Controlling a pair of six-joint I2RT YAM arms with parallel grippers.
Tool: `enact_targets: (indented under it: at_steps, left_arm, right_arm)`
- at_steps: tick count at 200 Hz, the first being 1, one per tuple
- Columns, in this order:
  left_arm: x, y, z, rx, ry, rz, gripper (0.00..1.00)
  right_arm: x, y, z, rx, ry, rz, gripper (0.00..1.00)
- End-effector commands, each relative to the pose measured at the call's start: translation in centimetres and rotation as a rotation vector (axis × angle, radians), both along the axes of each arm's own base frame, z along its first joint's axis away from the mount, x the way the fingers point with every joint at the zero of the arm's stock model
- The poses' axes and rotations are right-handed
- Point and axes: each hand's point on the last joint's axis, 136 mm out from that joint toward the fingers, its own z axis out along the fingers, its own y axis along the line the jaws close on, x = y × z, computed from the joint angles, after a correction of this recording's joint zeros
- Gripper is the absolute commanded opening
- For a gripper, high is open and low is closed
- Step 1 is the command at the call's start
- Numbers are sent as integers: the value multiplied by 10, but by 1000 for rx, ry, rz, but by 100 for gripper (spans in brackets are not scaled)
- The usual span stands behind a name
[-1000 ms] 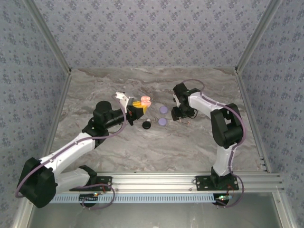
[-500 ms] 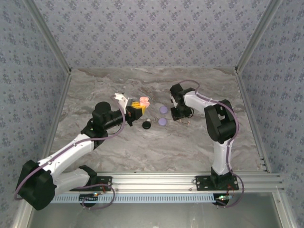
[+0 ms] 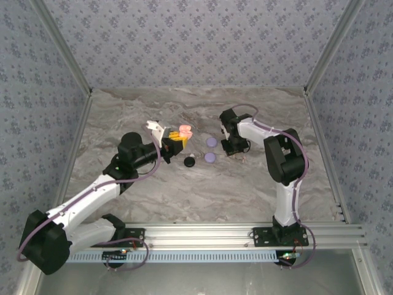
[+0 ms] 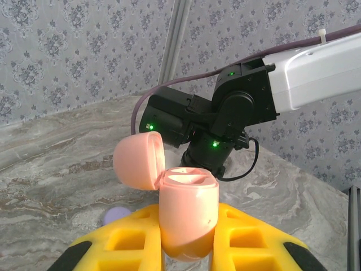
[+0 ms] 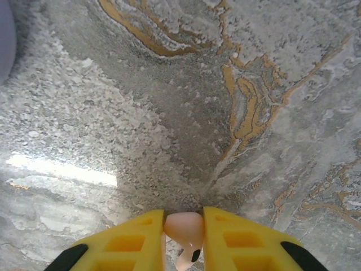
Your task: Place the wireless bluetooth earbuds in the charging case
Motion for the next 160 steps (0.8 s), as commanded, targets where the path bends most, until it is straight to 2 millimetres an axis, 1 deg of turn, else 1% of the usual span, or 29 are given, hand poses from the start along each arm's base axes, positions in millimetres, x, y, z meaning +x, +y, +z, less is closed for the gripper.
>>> enact_targets:
  at_steps: [1,14,37,51,55,59,61,63,68,89,110,118,131,149,160]
  left_arm:
    - [-5,0,17,-24,-52,-7,0]
    - [-6,0,18,-35,-55,-12,0]
    - [-7,-1,22,-63,-65,-20,0]
    - [-8,-2,25,-82,-72,-29,0]
    - [-8,-3,26,-87,-74,-33,0]
    - [-9,-3,27,-94,-77,-37,0]
    - [-9,-3,28,-97,-78,-38,0]
    - [-10,-4,28,-100,-80,-42,0]
    - [-11,-4,30,-107,-87,-45,0]
    - [-15,-7,34,-126,-110,-66,0]
    - [-20,-12,38,-132,-133,-92,0]
    - [-22,-14,40,-136,-141,-104,0]
    - [-25,-16,41,-138,-152,-120,0]
    - [-29,-19,42,-135,-165,-135,0]
    - [-30,-20,42,-133,-168,-139,0]
  right_arm:
    - [0,4,26,30,-66,17,19]
    - [3,7,45,64,-123,25,19]
    - [4,20,94,194,-246,43,19]
    - [2,35,134,323,-337,78,19]
    - [-2,38,143,357,-347,92,19]
    - [-1,44,157,405,-386,103,19]
    - [-1,45,160,416,-393,107,19]
    - [-3,49,169,447,-410,115,19]
    - [-6,53,179,487,-426,127,19]
    - [-26,79,243,732,-525,224,20]
    - [-52,100,293,921,-578,317,20]
    - [-60,106,308,969,-599,347,20]
    - [-73,117,325,1024,-617,392,21]
    - [-87,128,341,1077,-631,439,21]
    - [-93,135,348,1099,-634,460,21]
